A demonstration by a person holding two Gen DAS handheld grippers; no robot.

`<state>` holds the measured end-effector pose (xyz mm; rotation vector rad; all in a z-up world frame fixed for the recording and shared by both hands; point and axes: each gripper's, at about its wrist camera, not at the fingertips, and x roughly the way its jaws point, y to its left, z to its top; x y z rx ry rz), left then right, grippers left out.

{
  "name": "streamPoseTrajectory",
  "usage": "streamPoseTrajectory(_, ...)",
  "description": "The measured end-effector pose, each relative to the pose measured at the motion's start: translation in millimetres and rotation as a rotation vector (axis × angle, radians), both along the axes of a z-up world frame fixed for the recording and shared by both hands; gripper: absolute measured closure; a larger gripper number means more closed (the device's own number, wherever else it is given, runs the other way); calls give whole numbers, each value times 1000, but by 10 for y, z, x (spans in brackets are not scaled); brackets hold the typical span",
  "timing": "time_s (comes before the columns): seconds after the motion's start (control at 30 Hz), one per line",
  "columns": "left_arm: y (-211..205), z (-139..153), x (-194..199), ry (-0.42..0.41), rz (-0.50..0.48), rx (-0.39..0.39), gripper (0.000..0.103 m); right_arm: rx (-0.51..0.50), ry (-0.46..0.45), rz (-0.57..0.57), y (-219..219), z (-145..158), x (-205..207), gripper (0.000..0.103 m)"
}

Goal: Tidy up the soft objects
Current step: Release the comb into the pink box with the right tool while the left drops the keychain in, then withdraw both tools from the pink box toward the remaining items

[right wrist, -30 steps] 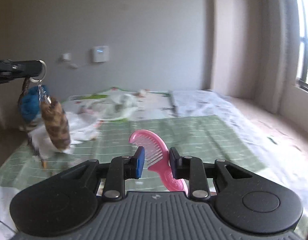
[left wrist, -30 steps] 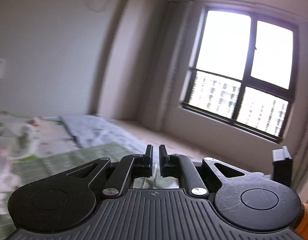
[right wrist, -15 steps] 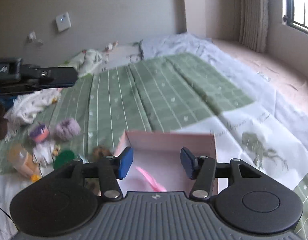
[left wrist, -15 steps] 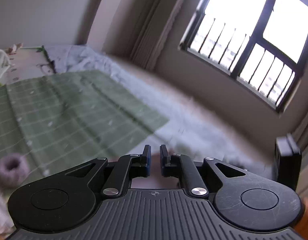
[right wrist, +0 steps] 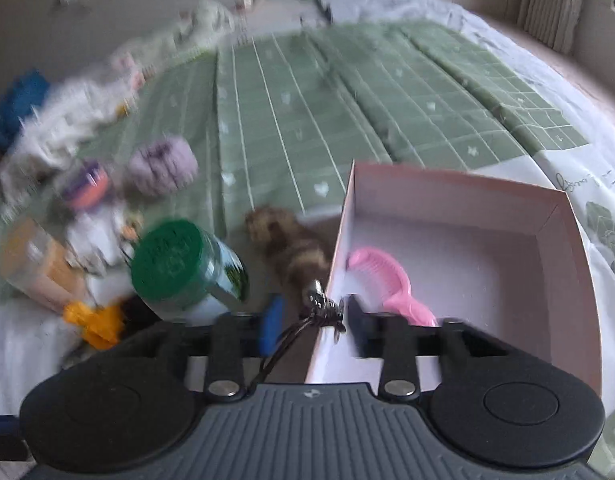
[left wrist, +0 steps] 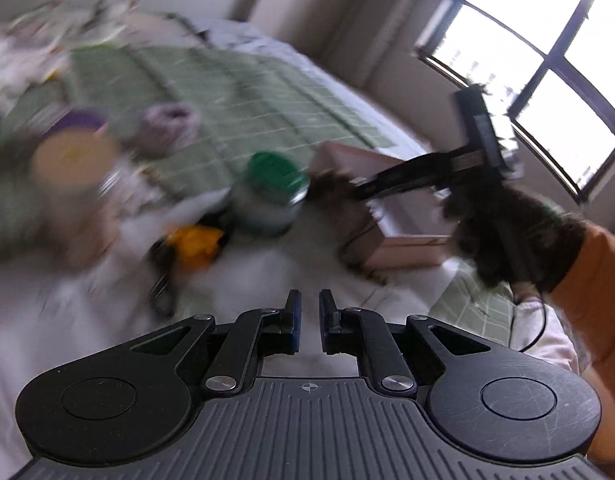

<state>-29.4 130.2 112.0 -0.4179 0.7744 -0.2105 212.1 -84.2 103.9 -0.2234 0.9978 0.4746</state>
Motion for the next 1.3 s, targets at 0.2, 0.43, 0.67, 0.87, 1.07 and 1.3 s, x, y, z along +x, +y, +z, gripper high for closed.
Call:
streamPoseTrajectory(0.2, 453, -49, -300, -6, 187, -104, 93, 29, -193, -22, -93, 874, -259, 94)
streamPoseTrajectory(0.43, 707, 499, -587, -127, 226, -110, 93, 122, -437, -105, -402, 2187, -359, 94)
streamPoseTrajectory(0.67, 776, 891, -803, -117, 205, -20, 93, 193, -394, -141, -649, 2201, -168, 81)
streamPoseTrajectory(0.87, 783, 708, -673, -35, 215, 83, 93, 203, -377, -197, -765, 1831, -416, 47)
streamPoseTrajectory(1.07, 555, 241, -240, 42, 165, 192, 93, 97, -455, -89, -503, 1192, -1111, 33)
streamPoseTrajectory(1.3, 238, -36, 243, -11, 107, 283, 89, 177, -235, -39, -354, 237, -1685, 32)
